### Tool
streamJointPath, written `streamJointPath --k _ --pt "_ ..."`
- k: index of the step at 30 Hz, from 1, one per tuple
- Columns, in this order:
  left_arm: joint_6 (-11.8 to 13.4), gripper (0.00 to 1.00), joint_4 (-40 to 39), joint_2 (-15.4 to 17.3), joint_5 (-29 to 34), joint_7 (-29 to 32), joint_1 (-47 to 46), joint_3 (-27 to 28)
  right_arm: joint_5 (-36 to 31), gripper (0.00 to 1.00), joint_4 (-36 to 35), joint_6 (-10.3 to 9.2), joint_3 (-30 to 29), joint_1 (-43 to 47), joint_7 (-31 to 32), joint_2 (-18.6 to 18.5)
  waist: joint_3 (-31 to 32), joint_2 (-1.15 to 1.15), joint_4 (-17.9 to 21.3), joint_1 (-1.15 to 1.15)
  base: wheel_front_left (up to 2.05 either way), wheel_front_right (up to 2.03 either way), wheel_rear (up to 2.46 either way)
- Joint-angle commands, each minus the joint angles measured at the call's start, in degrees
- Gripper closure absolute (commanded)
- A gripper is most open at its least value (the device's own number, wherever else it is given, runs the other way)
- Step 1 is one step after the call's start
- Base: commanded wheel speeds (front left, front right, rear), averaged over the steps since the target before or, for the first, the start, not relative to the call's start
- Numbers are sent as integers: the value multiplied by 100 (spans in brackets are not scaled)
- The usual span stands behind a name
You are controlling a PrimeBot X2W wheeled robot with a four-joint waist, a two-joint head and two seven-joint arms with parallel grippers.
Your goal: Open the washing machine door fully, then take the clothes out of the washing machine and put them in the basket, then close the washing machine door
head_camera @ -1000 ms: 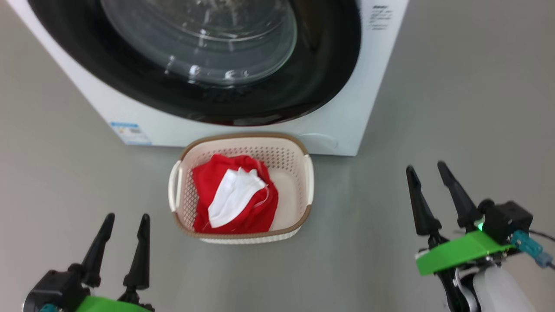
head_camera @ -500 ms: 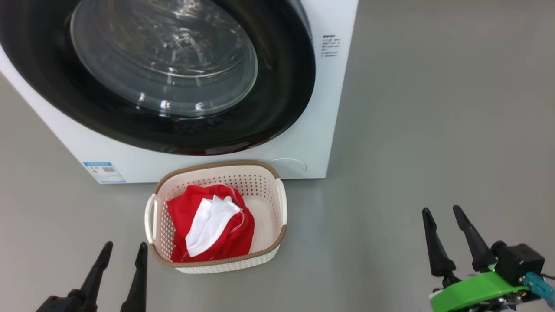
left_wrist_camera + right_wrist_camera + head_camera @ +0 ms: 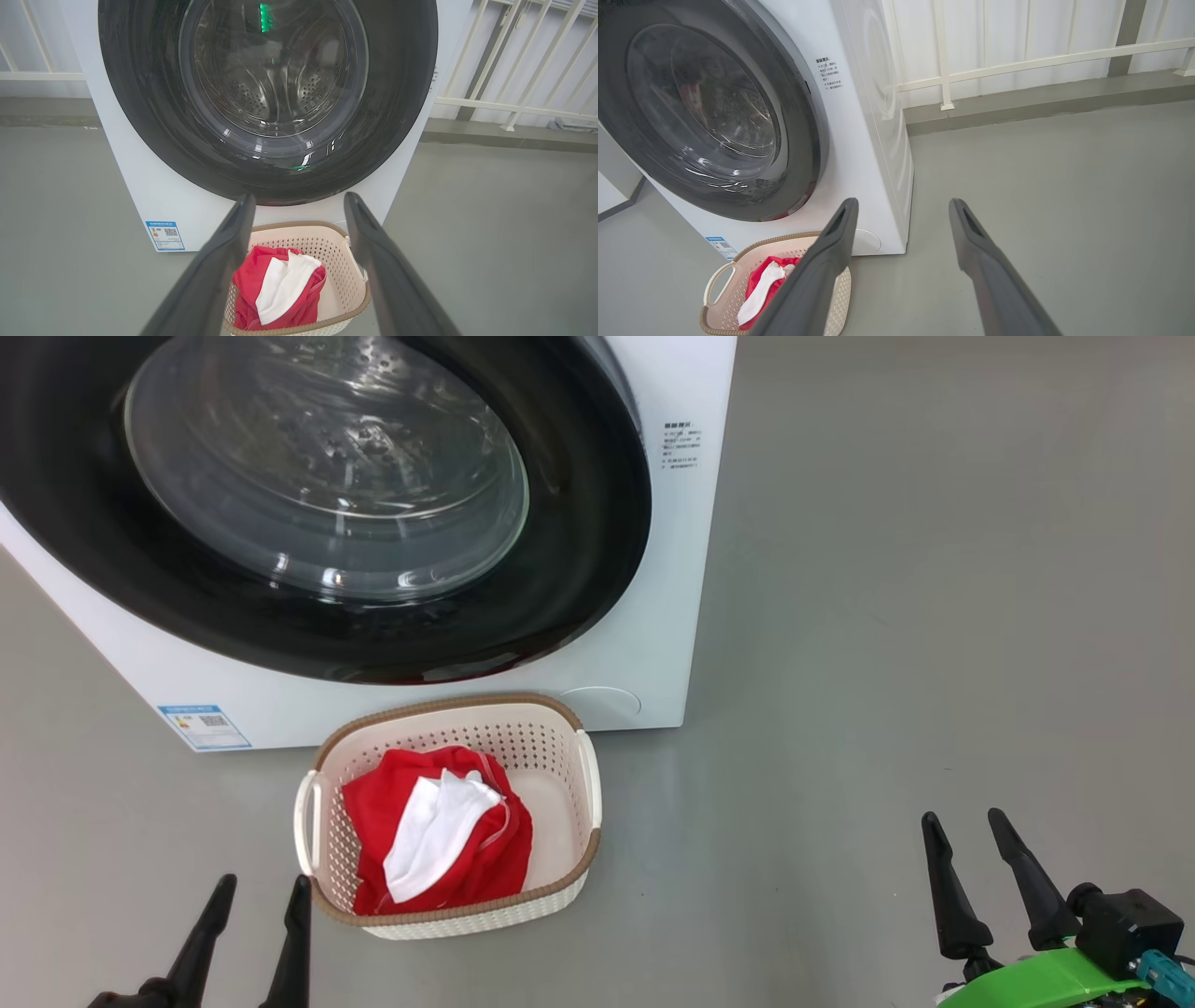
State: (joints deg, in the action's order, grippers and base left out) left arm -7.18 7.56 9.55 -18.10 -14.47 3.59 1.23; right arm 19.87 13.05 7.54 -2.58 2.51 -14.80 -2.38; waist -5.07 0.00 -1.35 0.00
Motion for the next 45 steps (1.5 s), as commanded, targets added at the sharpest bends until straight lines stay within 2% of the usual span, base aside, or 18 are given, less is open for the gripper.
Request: streamJointPath --k 1,16,17,24,28,32,45 --pt "-31 0 -152 74 35 -52 -113 228 23 0 -157 -5 129 -23 -20 -50 -20 0 6 0 0 0 0" --pt "-31 0 -74 50 -174 -52 -132 250 68 0 -153 -5 132 -81 -20 -50 -74 0 8 0 0 0 0" --pt "0 100 43 -15 -159 1 -1 38 36 100 -3 0 -5 -3 0 9 -74 0 8 0 0 0 0" --pt "8 100 328 -194 -323 75 -7 -27 203 100 281 0 4 -6 40 87 -69 0 11 1 0 0 0" --pt "7 100 334 -201 -565 134 -29 -18 452 100 271 0 10 -24 95 67 -32 0 16 13 0 0 0" --pt "6 100 354 -209 -806 192 -64 -10 698 100 275 0 16 -57 148 49 -22 0 20 2 0 0 0" --pt "1 100 407 -241 -1638 400 -187 25 1543 100 260 -1 23 -164 344 -5 37 0 34 0 0 0 0"
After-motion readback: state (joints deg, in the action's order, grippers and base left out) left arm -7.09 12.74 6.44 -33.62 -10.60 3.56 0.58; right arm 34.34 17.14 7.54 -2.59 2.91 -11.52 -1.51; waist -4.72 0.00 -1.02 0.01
